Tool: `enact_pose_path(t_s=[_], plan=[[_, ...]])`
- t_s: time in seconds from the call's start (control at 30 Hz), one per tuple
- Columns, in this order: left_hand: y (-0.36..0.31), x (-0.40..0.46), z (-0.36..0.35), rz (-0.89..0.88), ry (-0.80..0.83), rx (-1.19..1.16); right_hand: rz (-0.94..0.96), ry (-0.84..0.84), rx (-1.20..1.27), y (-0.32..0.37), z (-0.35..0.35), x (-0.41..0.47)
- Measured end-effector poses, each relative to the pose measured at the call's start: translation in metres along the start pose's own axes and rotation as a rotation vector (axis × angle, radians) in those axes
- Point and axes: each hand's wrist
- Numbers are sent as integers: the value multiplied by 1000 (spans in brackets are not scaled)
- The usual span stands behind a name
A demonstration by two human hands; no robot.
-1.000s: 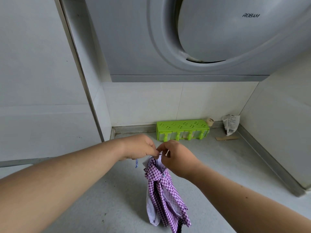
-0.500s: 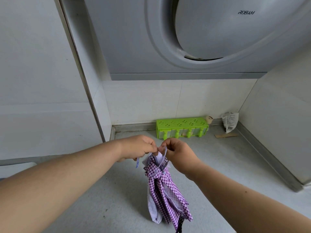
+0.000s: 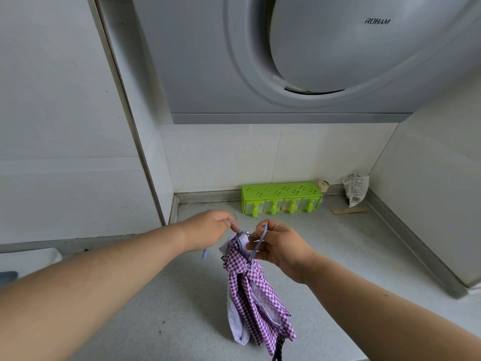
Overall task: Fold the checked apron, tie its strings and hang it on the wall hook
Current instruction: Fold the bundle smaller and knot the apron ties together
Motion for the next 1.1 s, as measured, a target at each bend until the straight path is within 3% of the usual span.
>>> enact_pose_path(t_s=[0.27, 0.47, 0.6, 0.77, 1.1], plan=[[0, 1, -15, 36, 26, -569, -158, 11, 71, 3, 5, -6], [0, 7, -28, 62, 32, -840, -190, -18, 60, 3, 6, -7], [2, 9, -32, 84, 19, -947, -200, -26, 86, -1, 9, -7], [3, 10, -31, 90, 162, -1085, -136, -26, 288, -3, 9, -5], [5, 22, -46, 145, 218, -1018, -160, -128, 314, -6, -17, 0]])
Point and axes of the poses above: each hand's wrist, its own x-axis towards the middle knuckle, its own z-axis out of the back of the hand, y = z × x, and after that the axes turned 8 degrees about y, right-handed
